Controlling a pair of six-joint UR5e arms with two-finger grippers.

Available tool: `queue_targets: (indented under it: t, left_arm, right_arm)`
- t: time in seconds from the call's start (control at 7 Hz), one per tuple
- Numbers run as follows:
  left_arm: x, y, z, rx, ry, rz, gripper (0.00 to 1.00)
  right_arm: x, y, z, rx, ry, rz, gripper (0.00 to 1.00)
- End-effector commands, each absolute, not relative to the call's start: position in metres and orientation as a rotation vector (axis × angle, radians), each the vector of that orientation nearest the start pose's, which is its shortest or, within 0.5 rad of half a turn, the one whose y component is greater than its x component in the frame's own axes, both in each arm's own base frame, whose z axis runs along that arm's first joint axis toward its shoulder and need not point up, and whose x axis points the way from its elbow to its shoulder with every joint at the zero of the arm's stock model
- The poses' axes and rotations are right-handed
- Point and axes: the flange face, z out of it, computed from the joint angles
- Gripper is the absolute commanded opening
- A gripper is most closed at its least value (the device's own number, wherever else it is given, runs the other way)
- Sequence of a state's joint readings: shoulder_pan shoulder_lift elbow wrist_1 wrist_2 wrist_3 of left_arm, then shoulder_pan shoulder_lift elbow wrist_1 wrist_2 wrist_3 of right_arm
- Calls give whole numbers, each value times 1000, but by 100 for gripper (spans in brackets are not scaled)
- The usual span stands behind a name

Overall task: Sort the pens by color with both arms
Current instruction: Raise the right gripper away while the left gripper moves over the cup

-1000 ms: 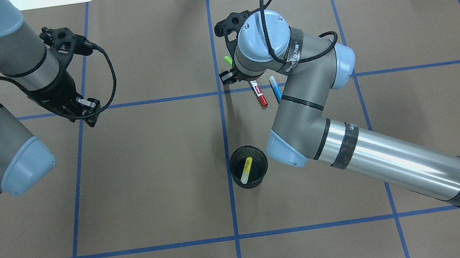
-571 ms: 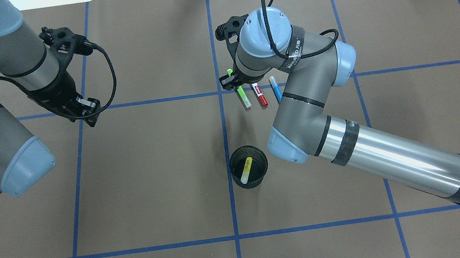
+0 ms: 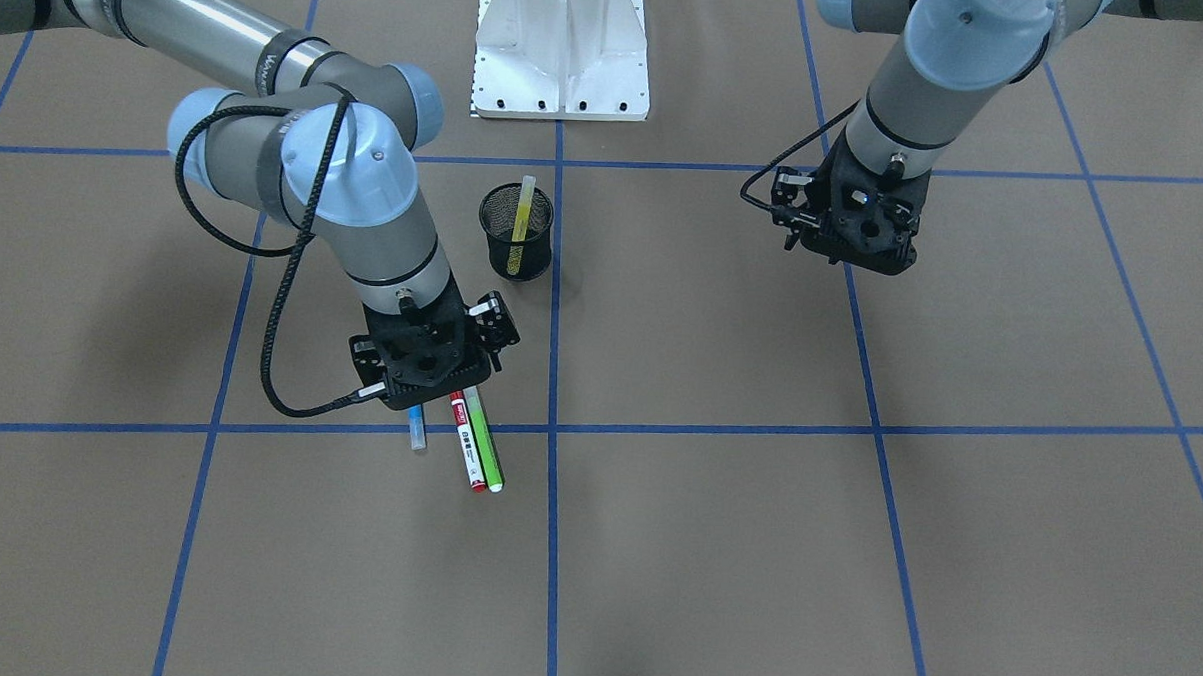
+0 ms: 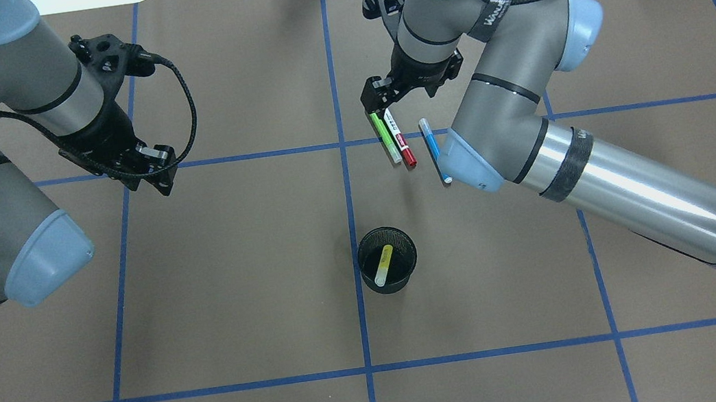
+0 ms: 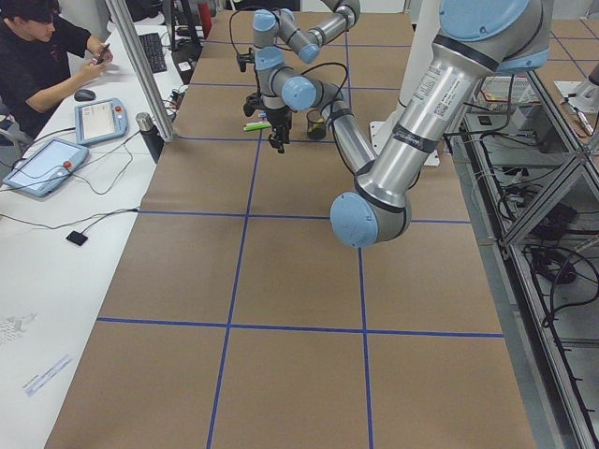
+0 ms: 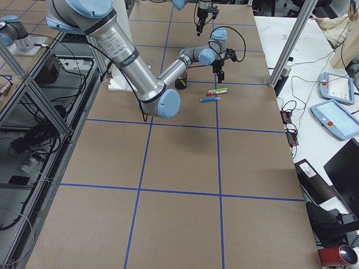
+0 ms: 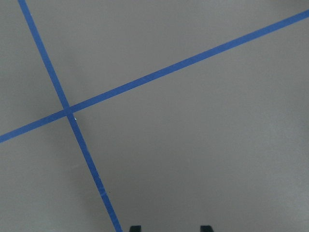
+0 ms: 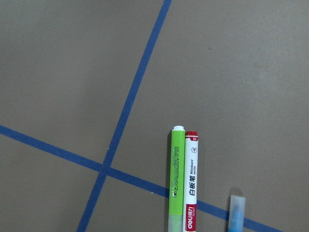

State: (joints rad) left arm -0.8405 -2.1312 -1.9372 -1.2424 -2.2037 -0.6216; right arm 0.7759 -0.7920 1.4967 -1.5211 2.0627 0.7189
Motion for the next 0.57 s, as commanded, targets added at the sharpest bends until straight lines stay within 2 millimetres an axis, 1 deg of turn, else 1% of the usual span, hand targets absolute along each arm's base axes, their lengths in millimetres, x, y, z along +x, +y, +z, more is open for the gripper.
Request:
queue_targets:
  t: [0.0, 0.14, 0.29, 0.43]
  left_arm:
    - [371, -464, 177, 20, 908, 274, 55]
    - [396, -444, 162, -10, 925, 278, 55]
    - [418, -425, 154, -25, 942, 300, 55]
    - [442, -401, 145, -17, 957, 369, 55]
  right_arm:
    - [-389, -516, 207, 126, -829, -232, 99]
    - [-349, -477, 217, 132, -836, -224, 99]
    - [-330, -459, 221, 113, -823, -208, 99]
    - [-325, -453, 220, 93, -806, -201, 99]
